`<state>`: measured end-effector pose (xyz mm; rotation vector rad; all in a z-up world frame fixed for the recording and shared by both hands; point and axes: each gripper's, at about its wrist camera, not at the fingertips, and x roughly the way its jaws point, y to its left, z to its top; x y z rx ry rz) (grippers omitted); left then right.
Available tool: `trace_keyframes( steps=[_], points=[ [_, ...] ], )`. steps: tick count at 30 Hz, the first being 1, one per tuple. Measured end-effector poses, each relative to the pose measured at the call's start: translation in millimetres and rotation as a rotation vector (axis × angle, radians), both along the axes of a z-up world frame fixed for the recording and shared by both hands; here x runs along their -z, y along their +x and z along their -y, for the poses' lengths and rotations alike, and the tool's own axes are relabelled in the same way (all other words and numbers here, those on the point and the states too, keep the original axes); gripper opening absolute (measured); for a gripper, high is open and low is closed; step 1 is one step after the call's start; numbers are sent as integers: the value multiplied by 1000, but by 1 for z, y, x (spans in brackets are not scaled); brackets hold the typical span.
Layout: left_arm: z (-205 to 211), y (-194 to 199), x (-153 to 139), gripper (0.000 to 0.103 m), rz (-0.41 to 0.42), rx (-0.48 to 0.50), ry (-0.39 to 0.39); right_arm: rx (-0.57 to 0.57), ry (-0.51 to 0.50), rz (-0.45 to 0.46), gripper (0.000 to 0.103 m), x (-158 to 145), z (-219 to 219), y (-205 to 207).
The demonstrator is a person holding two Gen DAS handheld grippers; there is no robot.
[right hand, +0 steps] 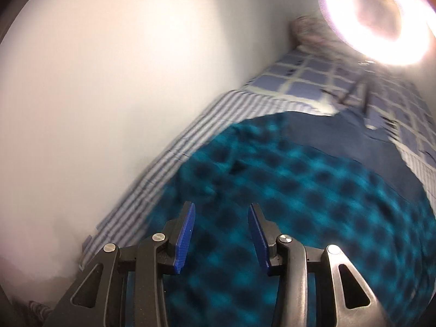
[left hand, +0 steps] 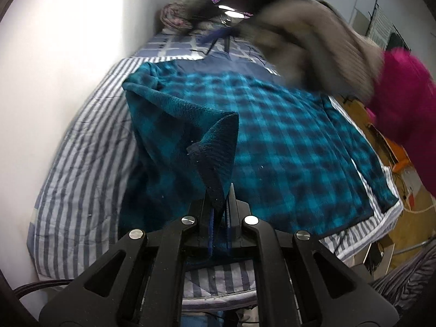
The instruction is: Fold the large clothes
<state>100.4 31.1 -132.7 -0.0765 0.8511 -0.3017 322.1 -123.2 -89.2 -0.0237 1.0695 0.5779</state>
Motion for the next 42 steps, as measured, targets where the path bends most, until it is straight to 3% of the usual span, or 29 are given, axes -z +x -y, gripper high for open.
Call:
trace_keyframes(
  steps=[4, 8, 11, 12, 15, 17, 18, 21, 25, 27, 29, 31, 34, 38, 42],
  points=[
    [1, 2, 4, 4, -15, 8, -6, -77, -16, -37, 42, 18, -60, 32],
    [-3, 4, 4, 4, -16, 9, -1, -150, -109, -40, 42, 40, -117, 50],
    [-6, 6, 3, 4, -26, 9, -14, -151, -202, -46, 52, 60, -145, 64],
    [-7, 6, 3, 4, -25, 9, -14, -140, -238, -44, 59, 65, -150, 67],
    [-10, 6, 2, 4, -24, 10, -11, -111, -313, -62, 60, 90, -160, 79],
    [-11, 5, 1, 4, -26, 10, -9, -116, -327, -93, 35, 104, -159, 84],
    [-12, 5, 1, 4, -25, 12, -6, -119, -338, -102, 11, 109, -158, 85],
    [-13, 0, 0, 4, -21, 22, 2, -69, -293, -113, 3, 113, -134, 89],
    [-8, -6, 2, 4, -14, 51, 24, 60, -67, -169, 3, 105, -63, 98],
    [-2, -9, 3, 4, -16, 75, 38, 111, -29, -221, 5, 115, -23, 98],
    [0, -11, 3, 4, -18, 92, 46, 133, -118, -246, 14, 124, 0, 96],
    [4, -13, 6, 4, -22, 107, 58, 165, -201, -214, 35, 120, 15, 93],
    [9, -13, 11, 4, -39, 117, 67, 186, -127, -175, 40, 100, 30, 95],
    [11, -11, 15, 4, -47, 125, 73, 141, -111, -110, 56, 83, 5, 102],
    [11, -9, 19, 4, -62, 135, 84, 45, -202, -62, 54, 91, -46, 106]
  ],
)
